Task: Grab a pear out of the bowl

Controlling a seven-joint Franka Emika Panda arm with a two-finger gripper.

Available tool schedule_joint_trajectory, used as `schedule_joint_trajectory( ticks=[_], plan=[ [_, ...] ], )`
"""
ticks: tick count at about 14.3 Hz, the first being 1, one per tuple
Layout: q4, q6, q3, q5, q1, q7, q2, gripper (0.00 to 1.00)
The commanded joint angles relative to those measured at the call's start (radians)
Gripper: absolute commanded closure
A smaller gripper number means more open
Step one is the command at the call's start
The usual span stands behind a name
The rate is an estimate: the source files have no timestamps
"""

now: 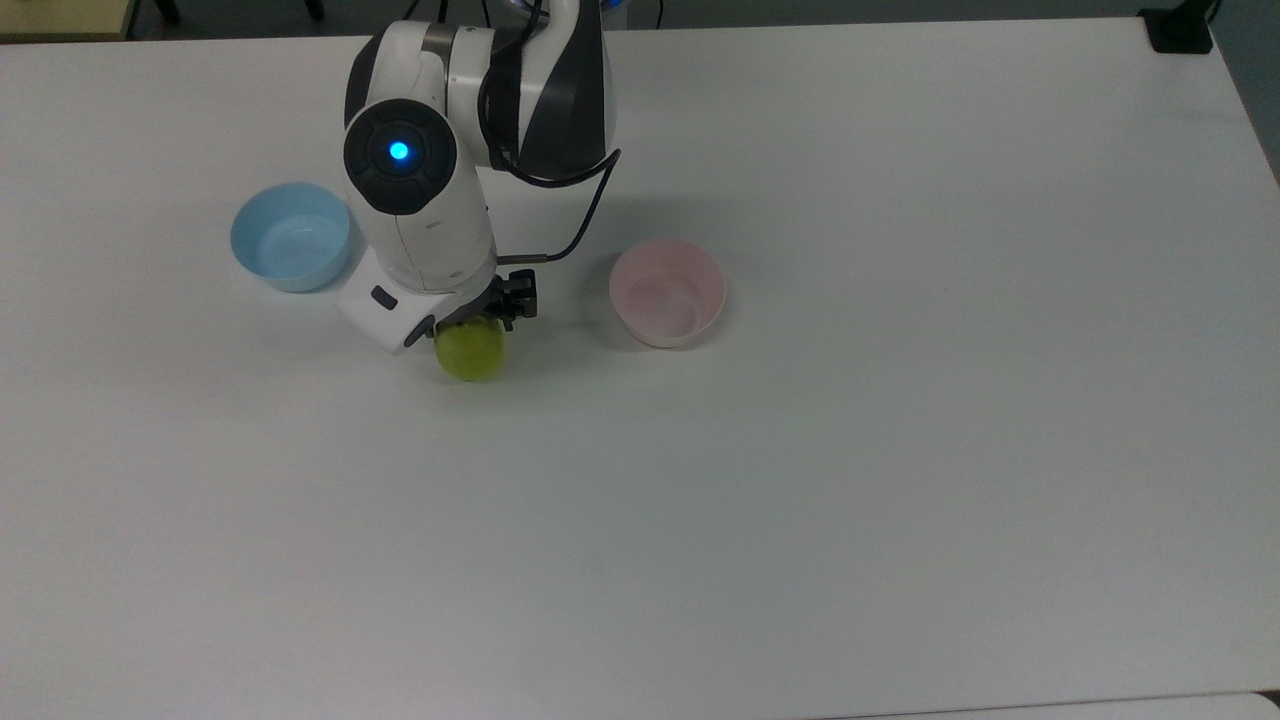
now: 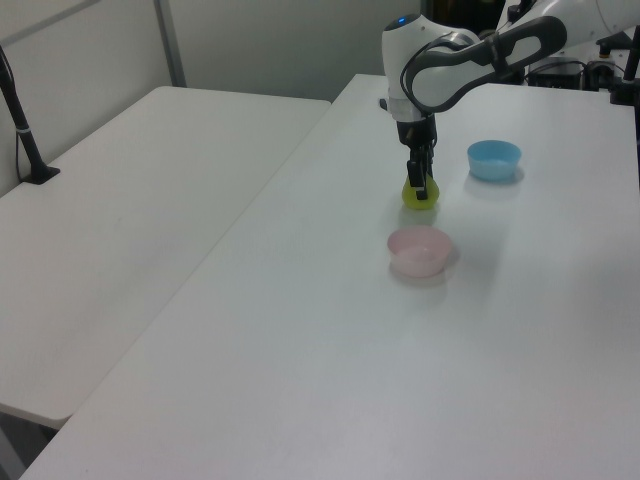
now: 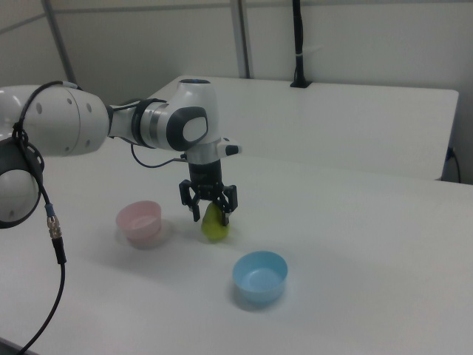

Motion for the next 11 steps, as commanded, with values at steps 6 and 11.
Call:
schedule_joint_trajectory(
  ticks=[6, 11],
  plan=[
    [-0.078, -0.241, 0.002, -0.011, 0.006, 0.174, -0.399, 0.00],
    [-0.147, -0.344, -0.001, -0.004, 0.046, 0.158, -0.551, 0.00]
  ],
)
